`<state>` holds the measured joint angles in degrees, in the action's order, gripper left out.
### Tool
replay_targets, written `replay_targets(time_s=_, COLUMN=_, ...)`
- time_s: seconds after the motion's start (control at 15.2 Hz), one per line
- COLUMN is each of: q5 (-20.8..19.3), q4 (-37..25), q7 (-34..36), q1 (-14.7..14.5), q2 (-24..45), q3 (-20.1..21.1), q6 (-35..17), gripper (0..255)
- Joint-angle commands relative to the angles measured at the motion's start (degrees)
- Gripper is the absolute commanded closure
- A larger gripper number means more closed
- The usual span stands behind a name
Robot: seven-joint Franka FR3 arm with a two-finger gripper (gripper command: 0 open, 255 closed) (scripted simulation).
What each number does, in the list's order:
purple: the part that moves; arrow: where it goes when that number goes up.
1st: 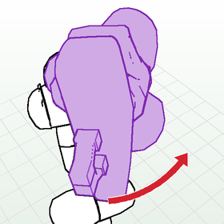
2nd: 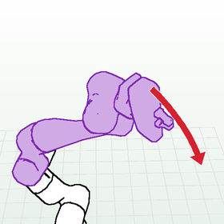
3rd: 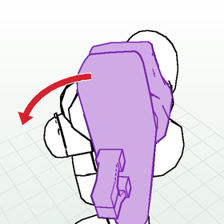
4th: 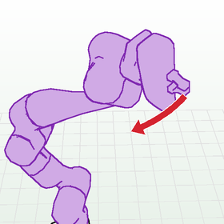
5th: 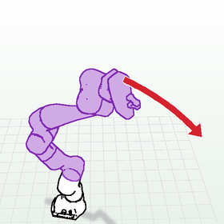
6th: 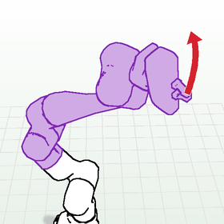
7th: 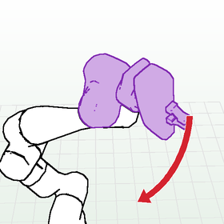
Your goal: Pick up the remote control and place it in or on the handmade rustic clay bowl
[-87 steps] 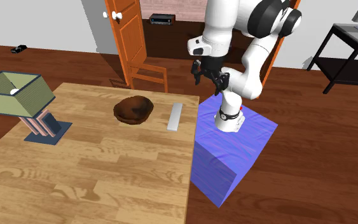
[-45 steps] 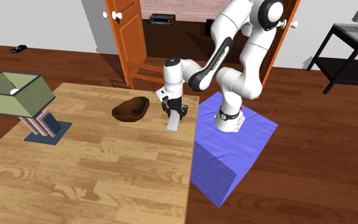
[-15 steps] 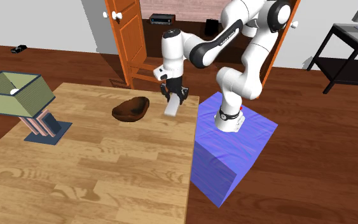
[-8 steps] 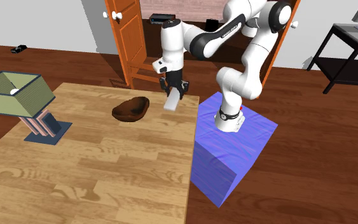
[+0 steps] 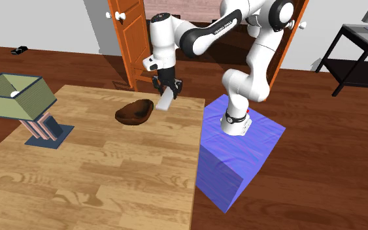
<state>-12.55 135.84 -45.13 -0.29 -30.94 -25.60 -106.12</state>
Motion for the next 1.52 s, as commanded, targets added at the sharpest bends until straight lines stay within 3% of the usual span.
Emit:
replay_targets(time_s=0.0, q5=1.0, q4=-3.9, q7=-1.9, q1=-0.9, q2=4.8, q3=-1.9, q6=-1.0, gripper=255)
replay_targets(time_s=0.4, q5=6.9, q4=-17.3, q7=-9.2, q1=-3.1, q2=20.0, q3=-7.6, q6=-2.2, gripper=255)
replay_targets(time_s=0.73, q5=15.2, q4=-31.1, q7=-16.6, q1=-2.3, q2=34.4, q3=-11.1, q6=-0.4, gripper=255)
replay_targets(time_s=1.45, q5=16.7, q4=-24.6, q7=-17.7, q1=-1.8, q2=36.5, q3=-10.8, q6=-8.4, gripper=255)
